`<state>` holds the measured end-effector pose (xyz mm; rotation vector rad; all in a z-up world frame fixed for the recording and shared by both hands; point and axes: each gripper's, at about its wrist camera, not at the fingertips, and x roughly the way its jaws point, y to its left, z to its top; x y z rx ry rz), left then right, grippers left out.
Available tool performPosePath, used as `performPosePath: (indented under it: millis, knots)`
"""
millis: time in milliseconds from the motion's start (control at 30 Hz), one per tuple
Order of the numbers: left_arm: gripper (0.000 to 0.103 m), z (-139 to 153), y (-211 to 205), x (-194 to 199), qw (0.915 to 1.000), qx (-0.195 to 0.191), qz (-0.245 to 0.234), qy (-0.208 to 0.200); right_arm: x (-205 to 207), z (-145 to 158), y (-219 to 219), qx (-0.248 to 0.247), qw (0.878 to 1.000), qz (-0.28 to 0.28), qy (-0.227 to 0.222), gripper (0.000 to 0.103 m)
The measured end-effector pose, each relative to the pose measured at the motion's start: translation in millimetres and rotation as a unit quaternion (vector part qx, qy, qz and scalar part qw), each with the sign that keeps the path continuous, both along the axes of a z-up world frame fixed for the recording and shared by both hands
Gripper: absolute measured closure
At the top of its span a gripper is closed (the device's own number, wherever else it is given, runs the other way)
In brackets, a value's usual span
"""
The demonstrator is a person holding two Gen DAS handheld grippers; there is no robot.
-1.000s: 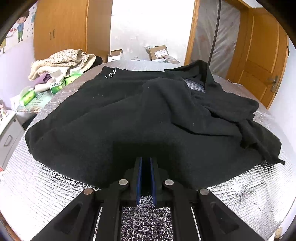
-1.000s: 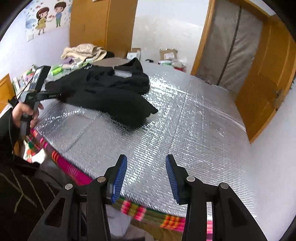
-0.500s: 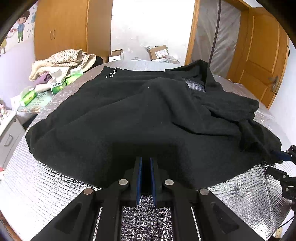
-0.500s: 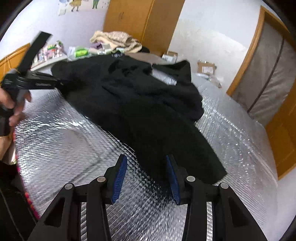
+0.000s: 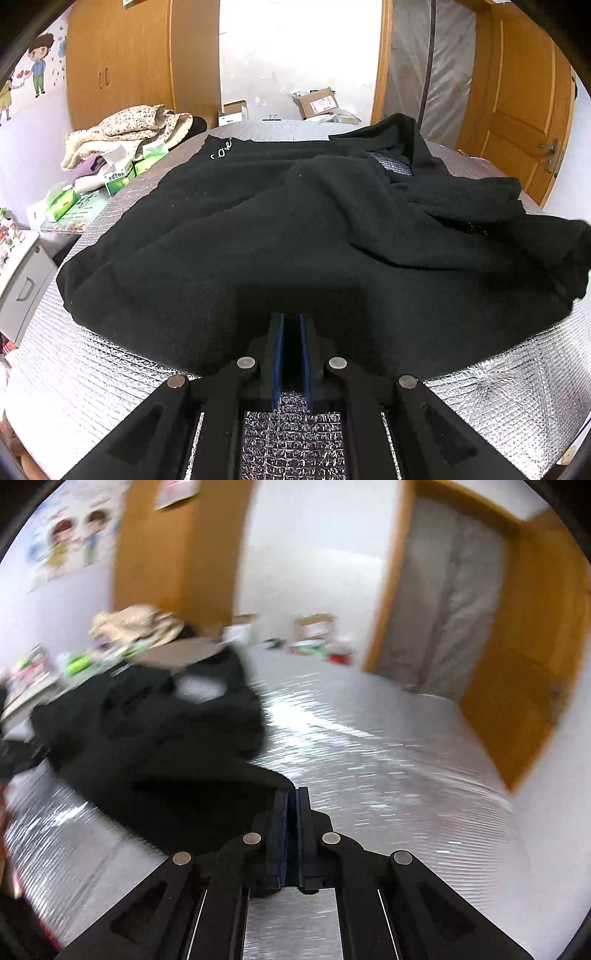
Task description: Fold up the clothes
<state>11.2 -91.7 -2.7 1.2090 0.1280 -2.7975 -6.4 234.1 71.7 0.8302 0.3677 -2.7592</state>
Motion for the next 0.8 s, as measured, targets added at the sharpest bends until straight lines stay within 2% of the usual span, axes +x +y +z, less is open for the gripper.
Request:
performPosePath:
  millis: [133, 267, 400, 500, 567, 633, 800]
  knots:
    - [0.095, -1, -1, 0, 1.0000, 0.001, 0.000, 0.000, -11, 22, 40, -0.030, 0.996, -0.085, 0.023, 0.099]
    - [0.095, -1, 0, 0, 1.0000, -0.002, 0.001, 0.001, -21, 39, 73, -0.039, 0.986, -0.155, 0.049, 0.099]
    - [0.095, -1, 0, 0, 1.0000, -0.002, 0.001, 0.000, -35, 46, 95, -0.038, 0.976, -0.206, 0.055, 0.099]
    - [0.095, -1, 1, 0, 1.0000, 0.000, 0.001, 0.001, -47, 41, 109, -0.028, 0.971, -0.234, 0.041, 0.098]
    - [0.095, -1, 0, 0, 1.0000, 0.000, 0.001, 0.001, -52, 35, 117, -0.017, 0.967, -0.255, 0.024, 0.087]
    - [0.095, -1, -1, 1, 1.0000, 0.000, 0.001, 0.001, -56, 26, 124, -0.011, 0.964, -0.265, -0.007, 0.081]
    - [0.095, -1, 1, 0, 1.0000, -0.006, 0.001, 0.000, -33, 12, 140, -0.047, 0.959, -0.279, -0.026, 0.078]
